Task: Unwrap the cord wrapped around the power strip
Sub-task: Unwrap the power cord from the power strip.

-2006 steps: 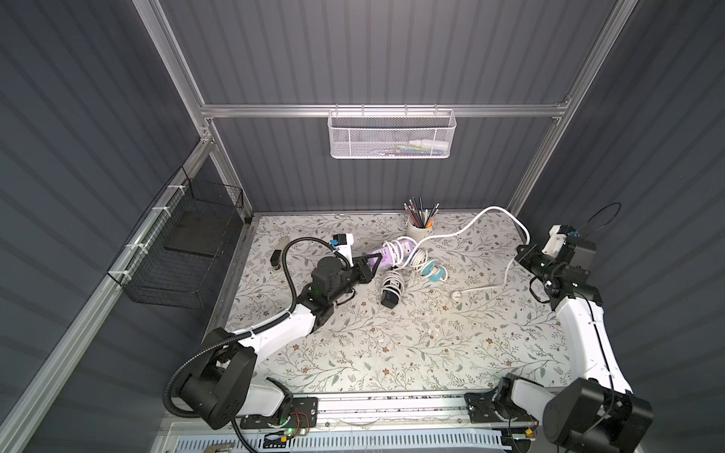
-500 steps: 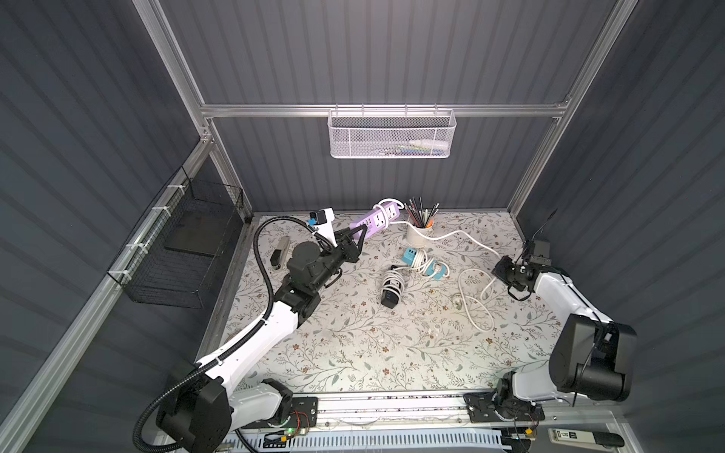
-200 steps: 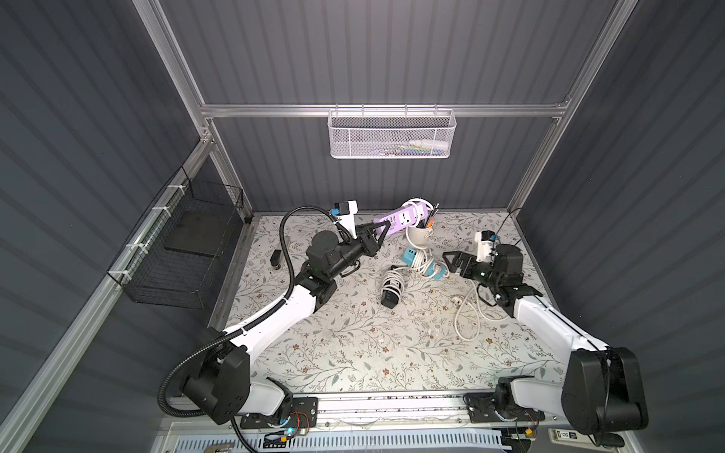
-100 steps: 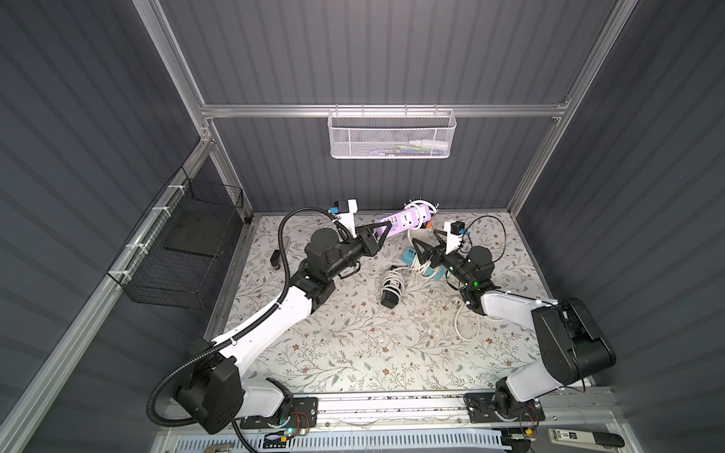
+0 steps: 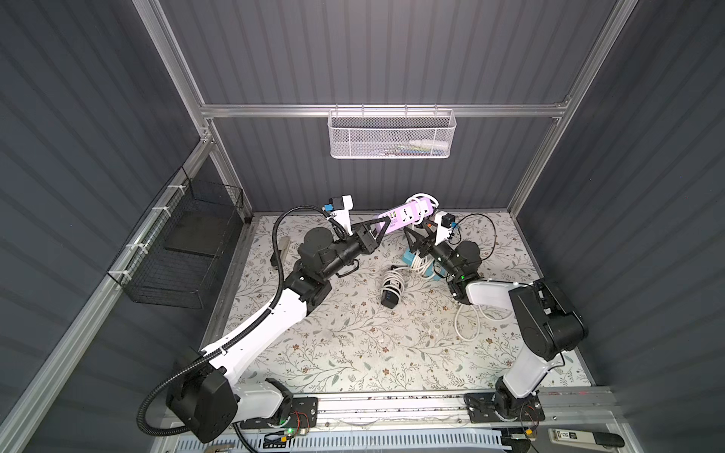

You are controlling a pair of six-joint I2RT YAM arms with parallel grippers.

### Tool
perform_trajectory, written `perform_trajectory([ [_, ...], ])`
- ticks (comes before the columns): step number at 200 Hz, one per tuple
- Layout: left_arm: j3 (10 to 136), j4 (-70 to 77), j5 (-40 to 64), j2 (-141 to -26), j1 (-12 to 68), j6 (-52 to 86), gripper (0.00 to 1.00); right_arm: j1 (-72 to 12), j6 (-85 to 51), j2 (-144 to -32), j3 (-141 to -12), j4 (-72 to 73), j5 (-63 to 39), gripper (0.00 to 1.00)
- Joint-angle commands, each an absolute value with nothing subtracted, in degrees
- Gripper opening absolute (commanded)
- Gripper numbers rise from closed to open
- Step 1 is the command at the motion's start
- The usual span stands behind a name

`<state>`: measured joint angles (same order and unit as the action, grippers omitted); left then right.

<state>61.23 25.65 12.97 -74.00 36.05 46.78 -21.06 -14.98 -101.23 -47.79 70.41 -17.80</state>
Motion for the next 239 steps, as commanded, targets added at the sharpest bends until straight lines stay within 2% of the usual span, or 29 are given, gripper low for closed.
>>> perform_trajectory([
  [1,62.6,30.7,13.5,-70.9,36.3,48.4,0.00,-21.3,-17.3,-103.1,-49.7,74.4,-17.9,0.70],
  [14,62.2,31.0,13.4,-70.7,36.3,48.9,0.00,-21.2,-18.1,-103.9,-50.0,75.0,-18.2,0.66],
  [24,62.0,31.2,13.4,-70.6,36.3,49.0,0.00,-21.3,-18.6,-104.1,-50.3,75.1,-18.3,0.59],
  [43,61.9,31.1,13.3,-70.5,36.3,48.8,0.00,-21.2,-19.0,-103.7,-50.4,74.6,-18.6,0.35],
  [64,61.3,31.1,12.9,-70.6,36.4,48.4,0.00,-20.9,-19.3,-102.5,-49.9,73.0,-18.7,0.00],
  [123,60.2,31.8,13.5,-71.8,36.3,49.0,0.00,-17.1,-23.5,-97.9,-49.4,66.9,-22.5,0.00],
  [158,58.5,31.1,13.7,-71.9,36.4,49.2,0.00,-12.7,-23.7,-94.2,-54.1,57.9,-26.4,0.00],
  [199,55.5,32.0,13.7,-73.2,36.4,50.5,0.00,-8.4,-22.3,-87.5,-60.5,46.4,-30.1,0.00],
  [239,54.3,33.8,11.9,-75.8,36.4,49.4,0.00,-4.5,-24.3,-77.7,-57.7,37.4,-32.7,0.00],
])
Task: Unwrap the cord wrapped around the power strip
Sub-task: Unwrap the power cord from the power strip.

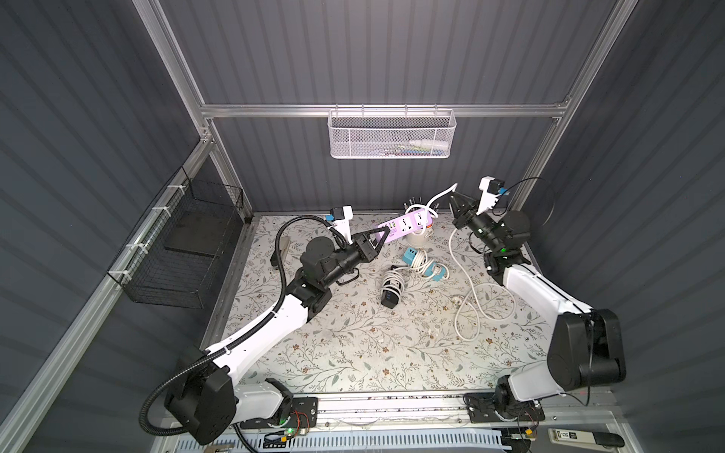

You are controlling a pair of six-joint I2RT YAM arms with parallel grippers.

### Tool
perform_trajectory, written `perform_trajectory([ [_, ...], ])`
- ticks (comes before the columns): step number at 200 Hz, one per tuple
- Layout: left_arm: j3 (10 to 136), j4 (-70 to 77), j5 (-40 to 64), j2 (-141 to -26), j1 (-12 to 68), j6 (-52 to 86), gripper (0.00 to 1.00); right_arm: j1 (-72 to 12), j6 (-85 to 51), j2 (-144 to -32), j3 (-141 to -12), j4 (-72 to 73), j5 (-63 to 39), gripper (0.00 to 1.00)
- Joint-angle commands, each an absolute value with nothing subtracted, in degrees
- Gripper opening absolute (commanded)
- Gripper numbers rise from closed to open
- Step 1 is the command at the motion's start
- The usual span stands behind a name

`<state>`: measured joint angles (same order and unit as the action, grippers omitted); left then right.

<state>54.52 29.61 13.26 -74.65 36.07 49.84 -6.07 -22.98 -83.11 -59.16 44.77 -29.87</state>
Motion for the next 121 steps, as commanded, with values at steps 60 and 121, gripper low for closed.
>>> perform_trajectory([
  [60,60.0,33.5,9.7,-79.1,36.2,43.4,0.00,-2.5,-20.9,-64.8,-48.3,14.7,-27.3,0.00],
  [121,64.6,34.0,11.5,-79.4,36.2,41.9,0.00,-2.7,-23.3,-72.1,-42.2,12.3,-25.5,0.00],
])
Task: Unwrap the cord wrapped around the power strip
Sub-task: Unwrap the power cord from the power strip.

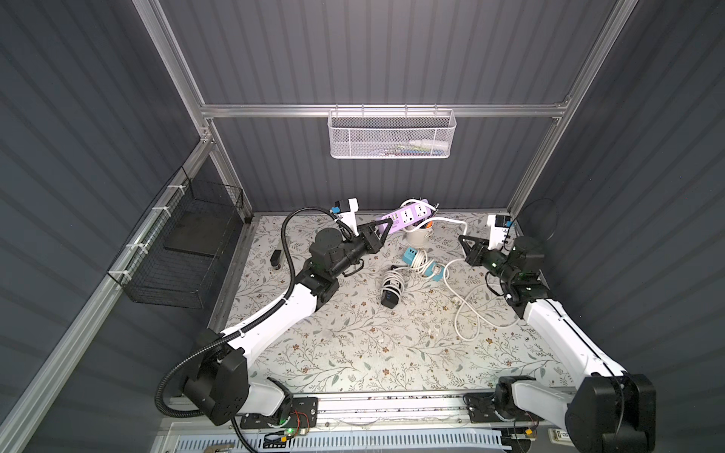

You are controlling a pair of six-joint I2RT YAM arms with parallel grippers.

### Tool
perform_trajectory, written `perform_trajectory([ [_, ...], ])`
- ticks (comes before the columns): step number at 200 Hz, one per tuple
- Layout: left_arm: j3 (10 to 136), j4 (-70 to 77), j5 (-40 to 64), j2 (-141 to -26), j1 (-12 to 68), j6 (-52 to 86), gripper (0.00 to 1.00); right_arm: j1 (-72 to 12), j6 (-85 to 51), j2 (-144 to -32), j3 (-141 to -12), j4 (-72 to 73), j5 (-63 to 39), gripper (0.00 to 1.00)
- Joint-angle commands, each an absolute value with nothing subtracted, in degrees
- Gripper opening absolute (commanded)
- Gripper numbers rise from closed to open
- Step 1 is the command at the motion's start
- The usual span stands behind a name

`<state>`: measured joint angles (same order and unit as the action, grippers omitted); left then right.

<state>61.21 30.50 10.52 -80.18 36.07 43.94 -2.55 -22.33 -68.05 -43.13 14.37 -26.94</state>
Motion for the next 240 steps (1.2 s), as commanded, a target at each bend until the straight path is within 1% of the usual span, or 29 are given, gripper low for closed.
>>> perform_trajectory([
  [1,64.6,34.0,11.6,-79.4,36.2,42.0,0.00,-2.7,-23.3,-72.3,-42.2,12.4,-25.4,0.00],
  [31,64.3,36.5,15.0,-79.4,36.3,45.7,0.00,-4.0,-23.6,-81.4,-45.9,13.3,-23.6,0.00],
  [61,61.9,40.3,18.1,-79.9,36.4,51.2,0.00,-5.5,-24.1,-89.7,-53.0,14.6,-22.4,0.00],
  [97,58.1,41.9,18.5,-79.9,37.4,54.4,0.00,-6.0,-24.7,-95.9,-62.5,14.7,-22.5,0.00],
  [144,51.4,42.5,17.9,-79.6,38.1,55.7,0.00,-5.5,-22.9,-95.9,-72.6,9.7,-22.4,0.00],
  [196,46.5,47.4,18.5,-81.3,38.5,58.2,0.00,-2.4,-21.5,-92.9,-77.2,6.2,-23.0,0.00],
  [198,46.4,47.5,19.8,-81.3,38.6,58.2,0.00,-2.2,-21.5,-92.9,-77.5,6.0,-23.1,0.00],
  [240,45.7,42.2,19.3,-80.1,39.0,55.0,0.00,2.2,-22.4,-90.8,-80.2,4.8,-25.1,0.00],
])
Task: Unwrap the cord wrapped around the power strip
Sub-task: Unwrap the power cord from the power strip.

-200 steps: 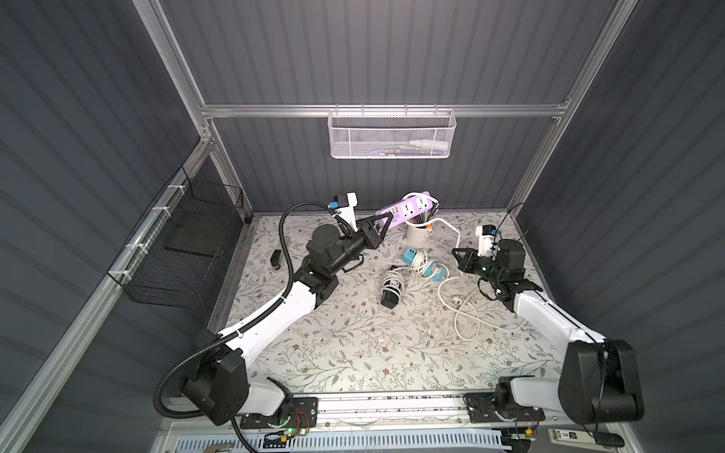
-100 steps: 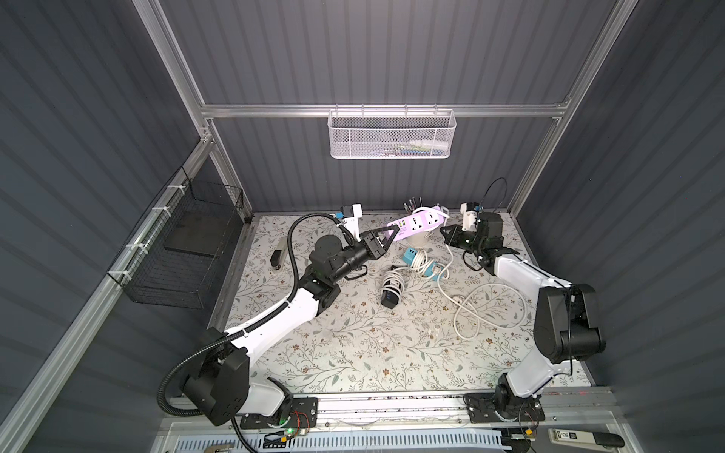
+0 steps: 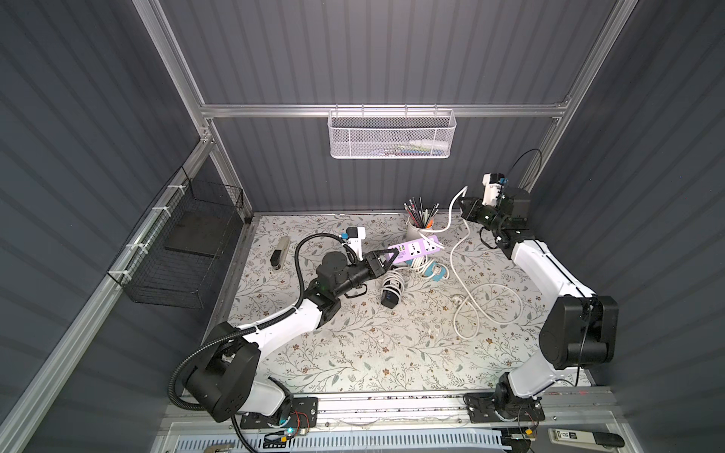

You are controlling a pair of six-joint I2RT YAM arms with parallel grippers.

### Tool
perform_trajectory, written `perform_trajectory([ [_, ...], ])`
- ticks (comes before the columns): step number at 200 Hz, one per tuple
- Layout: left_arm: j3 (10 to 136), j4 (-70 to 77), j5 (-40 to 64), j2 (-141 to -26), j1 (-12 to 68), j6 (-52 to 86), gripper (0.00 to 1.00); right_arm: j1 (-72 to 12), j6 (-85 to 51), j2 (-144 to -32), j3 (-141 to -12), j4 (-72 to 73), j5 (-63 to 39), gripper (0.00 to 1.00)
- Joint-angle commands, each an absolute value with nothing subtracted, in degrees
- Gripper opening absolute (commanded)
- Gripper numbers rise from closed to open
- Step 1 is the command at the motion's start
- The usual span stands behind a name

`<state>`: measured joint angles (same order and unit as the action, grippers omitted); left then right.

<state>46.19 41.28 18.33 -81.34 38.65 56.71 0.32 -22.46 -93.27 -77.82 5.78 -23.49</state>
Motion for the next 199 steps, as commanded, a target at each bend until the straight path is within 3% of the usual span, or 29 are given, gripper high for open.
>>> perform_trajectory([
  [1,45.6,42.2,19.3,-80.1,39.0,55.0,0.00,2.3,-22.4,-90.8,-80.2,4.8,-25.2,0.00],
  [62,44.9,34.8,11.0,-79.0,38.8,47.8,0.00,7.6,-24.7,-81.6,-74.4,1.5,-26.6,0.00],
  [136,50.0,26.2,3.7,-71.7,31.0,37.0,0.00,14.8,-24.4,-68.9,-64.6,-15.5,-17.9,0.00],
  [199,53.6,27.7,3.4,-70.5,29.4,34.3,0.00,17.4,-26.2,-69.9,-53.7,-17.2,-16.9,0.00],
])
